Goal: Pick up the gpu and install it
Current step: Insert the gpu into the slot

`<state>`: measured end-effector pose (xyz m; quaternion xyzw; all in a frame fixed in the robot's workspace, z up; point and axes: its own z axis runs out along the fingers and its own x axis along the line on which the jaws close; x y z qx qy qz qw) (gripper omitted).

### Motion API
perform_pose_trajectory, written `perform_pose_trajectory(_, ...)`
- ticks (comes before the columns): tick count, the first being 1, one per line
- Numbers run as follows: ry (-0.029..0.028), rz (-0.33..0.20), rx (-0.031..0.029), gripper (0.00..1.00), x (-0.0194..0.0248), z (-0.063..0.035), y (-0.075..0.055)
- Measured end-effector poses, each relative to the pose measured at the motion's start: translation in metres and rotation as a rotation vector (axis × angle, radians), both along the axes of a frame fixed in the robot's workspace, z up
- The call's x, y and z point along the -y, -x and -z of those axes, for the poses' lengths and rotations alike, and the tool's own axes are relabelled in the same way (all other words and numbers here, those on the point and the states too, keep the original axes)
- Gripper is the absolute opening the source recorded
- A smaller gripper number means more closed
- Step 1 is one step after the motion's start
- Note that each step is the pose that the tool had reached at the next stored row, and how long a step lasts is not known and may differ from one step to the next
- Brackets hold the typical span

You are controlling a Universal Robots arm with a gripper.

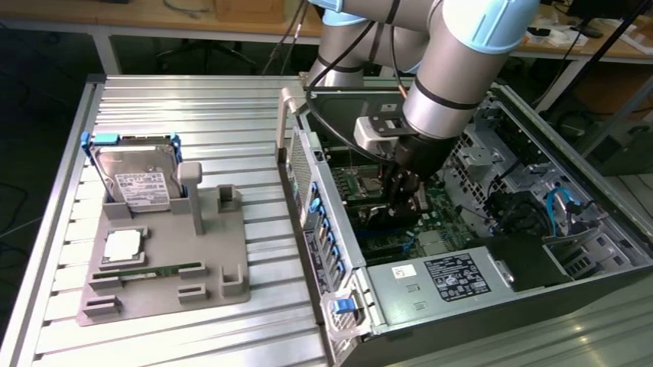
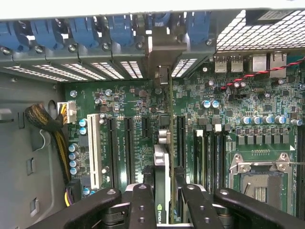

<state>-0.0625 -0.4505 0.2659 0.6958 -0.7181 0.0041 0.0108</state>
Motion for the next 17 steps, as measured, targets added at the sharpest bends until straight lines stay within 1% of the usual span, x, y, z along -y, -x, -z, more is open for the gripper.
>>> perform_pose_trajectory(15, 0.0002, -0.001, -0.0003, 0.27, -0.0005, 0.0004, -0.0002)
perform_pose_trajectory(16, 0.0002, -0.001, -0.0014, 0.27, -0.0005, 0.0004, -0.0003)
perform_pose_trajectory(17, 0.0002, 0.0, -0.0038, 0.27, -0.0005, 0.0004, -0.0003)
